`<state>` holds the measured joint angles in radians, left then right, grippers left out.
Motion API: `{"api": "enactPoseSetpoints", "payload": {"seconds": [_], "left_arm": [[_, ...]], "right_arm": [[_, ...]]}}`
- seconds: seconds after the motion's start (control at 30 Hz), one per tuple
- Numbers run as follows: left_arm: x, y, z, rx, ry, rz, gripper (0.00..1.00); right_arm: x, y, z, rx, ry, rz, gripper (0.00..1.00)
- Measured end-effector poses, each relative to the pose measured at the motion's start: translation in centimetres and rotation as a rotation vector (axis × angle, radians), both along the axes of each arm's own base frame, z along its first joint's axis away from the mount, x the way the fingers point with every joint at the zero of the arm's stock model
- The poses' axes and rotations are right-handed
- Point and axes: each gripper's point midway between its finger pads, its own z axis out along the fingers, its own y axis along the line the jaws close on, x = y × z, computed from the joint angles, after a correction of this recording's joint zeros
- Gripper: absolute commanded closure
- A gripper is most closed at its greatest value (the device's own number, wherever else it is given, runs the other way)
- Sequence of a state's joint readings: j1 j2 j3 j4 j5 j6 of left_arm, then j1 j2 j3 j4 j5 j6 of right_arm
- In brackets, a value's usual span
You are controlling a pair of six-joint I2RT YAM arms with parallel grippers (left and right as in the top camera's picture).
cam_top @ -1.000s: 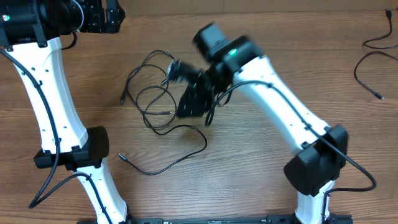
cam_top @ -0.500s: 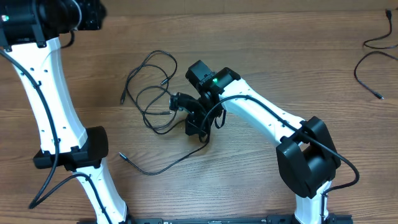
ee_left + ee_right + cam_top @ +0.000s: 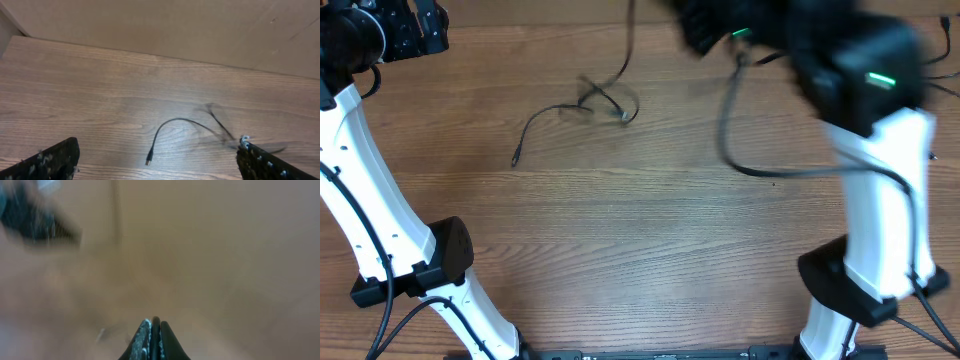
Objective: Untangle cables
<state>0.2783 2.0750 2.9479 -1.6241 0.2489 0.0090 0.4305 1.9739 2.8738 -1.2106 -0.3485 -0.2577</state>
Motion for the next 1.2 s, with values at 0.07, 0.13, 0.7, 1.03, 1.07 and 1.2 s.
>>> {"api": "enactPoseSetpoints", "payload": {"seconds": [0.07, 0.13, 0.7, 1.03, 1.07, 1.2], "left_arm": [[0.0, -0.1, 0.0, 0.000, 0.001, -0.001, 0.00], [0.0, -0.1, 0.0, 0.000, 0.003, -0.001, 0.00], [-0.3, -0.1, -0.4, -0.003, 0.021, 0.001, 0.00], [-0.4, 0.0, -0.4, 0.001, 0.025, 0.006, 0.00], [-0.4, 0.1, -0.4, 0.005, 0.025, 0.008, 0.00], [-0.4, 0.4, -0.5, 0.037, 0.026, 0.004, 0.00]], "right_arm": [[-1.6, -3.2, 5.1, 0.081, -0.133, -0.053, 0.96], [-3.8, -5.8, 9.4, 0.151, -0.256, -0.087, 0.96], [-7.4, -22.0, 19.5, 0.222, -0.634, -0.461, 0.96], [-9.4, -34.5, 22.3, 0.090, -0.826, -0.830, 0.96], [-9.0, -35.8, 22.1, 0.078, -0.822, -0.860, 0.96], [-6.0, -41.2, 20.2, 0.030, -0.787, -0.946, 0.96]]}}
